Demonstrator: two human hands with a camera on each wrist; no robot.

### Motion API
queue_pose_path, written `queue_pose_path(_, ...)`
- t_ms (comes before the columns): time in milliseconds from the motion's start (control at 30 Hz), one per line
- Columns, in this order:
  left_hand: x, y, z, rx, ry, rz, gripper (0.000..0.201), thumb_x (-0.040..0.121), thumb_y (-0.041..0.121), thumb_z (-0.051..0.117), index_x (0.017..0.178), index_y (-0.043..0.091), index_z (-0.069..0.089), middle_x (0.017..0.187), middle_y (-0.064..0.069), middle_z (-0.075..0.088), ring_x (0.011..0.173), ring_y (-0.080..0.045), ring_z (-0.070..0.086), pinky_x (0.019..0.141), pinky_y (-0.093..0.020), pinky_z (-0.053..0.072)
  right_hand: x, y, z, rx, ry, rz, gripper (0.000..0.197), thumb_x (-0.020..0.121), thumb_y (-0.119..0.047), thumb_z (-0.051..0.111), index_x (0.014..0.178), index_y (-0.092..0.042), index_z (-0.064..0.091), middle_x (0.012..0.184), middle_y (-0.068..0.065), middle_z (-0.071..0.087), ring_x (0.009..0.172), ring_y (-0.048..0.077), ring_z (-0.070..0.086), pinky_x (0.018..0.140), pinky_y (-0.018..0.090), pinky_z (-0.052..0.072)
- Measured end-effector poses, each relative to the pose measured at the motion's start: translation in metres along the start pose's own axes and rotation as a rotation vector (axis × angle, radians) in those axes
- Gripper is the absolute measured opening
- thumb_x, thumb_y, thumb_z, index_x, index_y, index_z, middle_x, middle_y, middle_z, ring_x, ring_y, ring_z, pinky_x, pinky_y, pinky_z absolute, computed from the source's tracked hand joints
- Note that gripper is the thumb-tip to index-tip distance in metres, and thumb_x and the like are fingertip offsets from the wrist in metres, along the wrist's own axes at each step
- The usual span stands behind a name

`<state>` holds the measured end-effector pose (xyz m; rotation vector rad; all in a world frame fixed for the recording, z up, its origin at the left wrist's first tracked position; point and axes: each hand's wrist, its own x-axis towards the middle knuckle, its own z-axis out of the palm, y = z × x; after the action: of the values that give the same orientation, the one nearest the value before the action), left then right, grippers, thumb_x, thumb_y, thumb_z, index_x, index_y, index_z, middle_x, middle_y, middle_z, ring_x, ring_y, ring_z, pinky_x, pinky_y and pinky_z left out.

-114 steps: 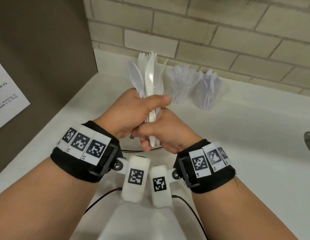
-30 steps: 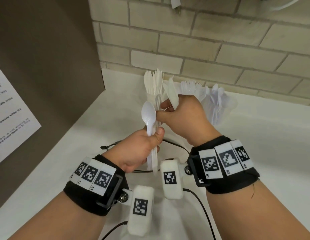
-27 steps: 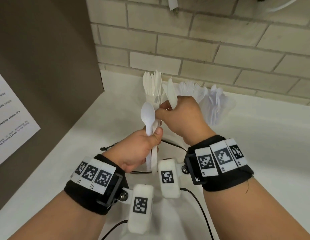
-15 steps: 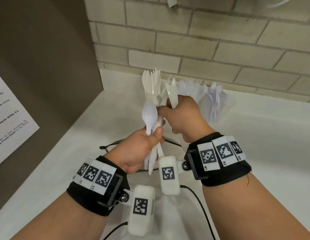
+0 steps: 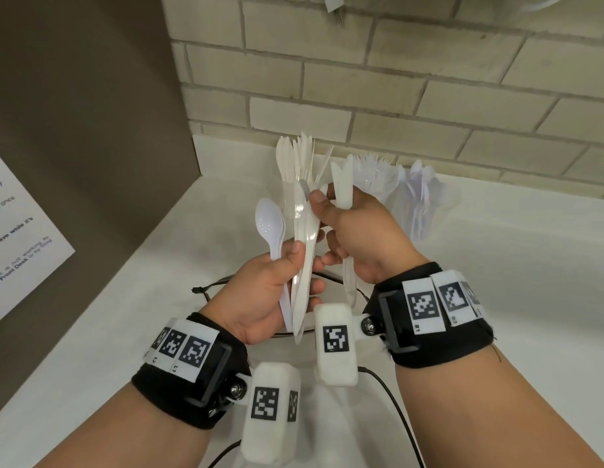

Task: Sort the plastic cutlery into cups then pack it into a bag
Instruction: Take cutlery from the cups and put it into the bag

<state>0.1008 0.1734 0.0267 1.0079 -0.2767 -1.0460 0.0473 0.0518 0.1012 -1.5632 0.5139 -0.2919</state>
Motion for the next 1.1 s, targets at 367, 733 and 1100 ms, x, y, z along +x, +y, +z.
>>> queue_pose_path(367, -0.001, 0.005, 0.004, -0.009, 0.054, 0.031, 0.034, 0.093, 0.036, 0.049, 0.105, 0.009, 0.065, 0.082, -0.004, 0.058, 0.062, -0.017, 0.052, 0.059, -0.031, 0.043, 0.007, 0.009, -0.004, 0.151, 0.139, -0.018, 0.029, 0.086, -0.031, 0.069, 0.105, -0.009, 0.068, 0.083, 0.008, 0.071, 0.037, 0.002, 0.053, 0.047, 0.023, 0.05)
queue_pose_path(733, 0.007, 0.012, 0.017, 0.144, 0.226, 0.091, 0.026, 0.099, 0.028, 0.048, 0.088, 0.009, 0.061, 0.058, 0.001, 0.059, 0.054, -0.014, 0.051, 0.054, -0.029, 0.044, 0.02, 0.036, 0.014, -0.126, 0.219, -0.199, 0.019, 0.088, -0.027, 0.065, 0.101, -0.012, 0.061, 0.081, 0.0, 0.067, 0.068, 0.015, 0.063, 0.058, 0.027, 0.046)
queue_pose_path(1100, 0.015, 0.05, 0.023, 0.18, 0.243, 0.121, 0.02, 0.096, 0.022, 0.054, 0.106, 0.005, 0.056, 0.083, -0.004, 0.055, 0.077, -0.027, 0.066, 0.077, -0.046, 0.057, 0.038, -0.001, 0.005, 0.072, 0.346, -0.164, 0.02, 0.099, -0.029, 0.046, 0.088, -0.014, 0.054, 0.067, 0.0, 0.053, 0.058, 0.017, 0.056, 0.06, 0.031, 0.046)
